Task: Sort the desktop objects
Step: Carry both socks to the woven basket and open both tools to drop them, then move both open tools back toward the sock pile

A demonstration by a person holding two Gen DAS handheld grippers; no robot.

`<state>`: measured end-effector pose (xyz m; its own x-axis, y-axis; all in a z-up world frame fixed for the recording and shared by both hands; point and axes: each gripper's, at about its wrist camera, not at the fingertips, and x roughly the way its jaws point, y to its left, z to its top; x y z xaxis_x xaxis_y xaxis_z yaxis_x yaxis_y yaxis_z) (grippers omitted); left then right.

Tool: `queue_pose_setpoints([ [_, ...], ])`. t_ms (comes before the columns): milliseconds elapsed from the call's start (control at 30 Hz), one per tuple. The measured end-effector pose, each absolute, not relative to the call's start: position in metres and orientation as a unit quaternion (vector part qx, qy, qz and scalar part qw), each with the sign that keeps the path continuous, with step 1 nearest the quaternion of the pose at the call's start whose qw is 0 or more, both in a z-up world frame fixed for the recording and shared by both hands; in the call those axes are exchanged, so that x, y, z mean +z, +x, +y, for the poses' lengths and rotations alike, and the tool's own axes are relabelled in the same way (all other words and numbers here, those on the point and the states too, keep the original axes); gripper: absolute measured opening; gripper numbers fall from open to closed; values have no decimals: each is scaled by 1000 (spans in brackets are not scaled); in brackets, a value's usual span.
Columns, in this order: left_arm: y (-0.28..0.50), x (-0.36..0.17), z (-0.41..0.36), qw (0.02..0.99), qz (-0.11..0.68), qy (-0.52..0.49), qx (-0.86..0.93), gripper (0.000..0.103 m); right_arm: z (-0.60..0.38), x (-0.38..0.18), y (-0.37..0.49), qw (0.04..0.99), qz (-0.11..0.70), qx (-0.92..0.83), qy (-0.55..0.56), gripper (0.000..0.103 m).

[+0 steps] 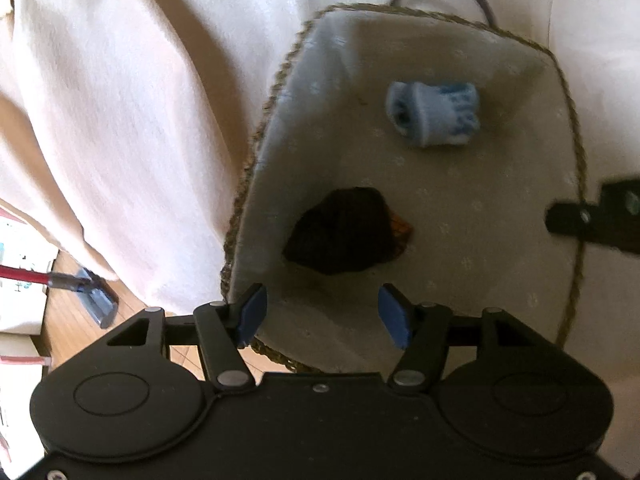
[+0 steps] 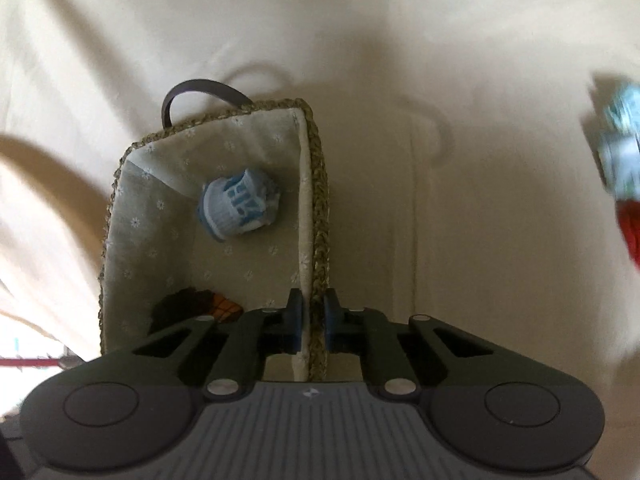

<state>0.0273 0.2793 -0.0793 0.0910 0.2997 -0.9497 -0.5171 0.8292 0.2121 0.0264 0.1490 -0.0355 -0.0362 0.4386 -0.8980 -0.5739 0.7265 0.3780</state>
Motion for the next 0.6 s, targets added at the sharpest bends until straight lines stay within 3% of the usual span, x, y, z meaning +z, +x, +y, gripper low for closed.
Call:
queue_pose_setpoints([
  [300, 35, -71, 278, 737, 611, -90, 274, 60, 141, -10, 14, 722, 560, 399, -76, 16],
  [333, 35, -67, 276, 740, 607, -88, 276, 60, 137, 0, 13, 736, 537, 404, -83, 23],
  [367, 36, -62, 273, 744, 603, -83, 277, 60, 132, 8, 12, 747, 520, 406, -85, 39],
  [400, 37, -60, 272, 747, 600, -78, 277, 61, 126, 17, 13, 759, 503, 405, -85, 45],
  [500, 43, -48, 257, 759, 590, -66, 268, 66, 99, 37, 25, 787, 469, 393, -78, 57],
  [567, 49, -39, 244, 766, 586, -58, 257, 66, 78, 40, 38, 799, 469, 370, -68, 72],
  [600, 52, -36, 236, 770, 585, -53, 249, 66, 70, 40, 48, 804, 472, 358, -60, 73],
])
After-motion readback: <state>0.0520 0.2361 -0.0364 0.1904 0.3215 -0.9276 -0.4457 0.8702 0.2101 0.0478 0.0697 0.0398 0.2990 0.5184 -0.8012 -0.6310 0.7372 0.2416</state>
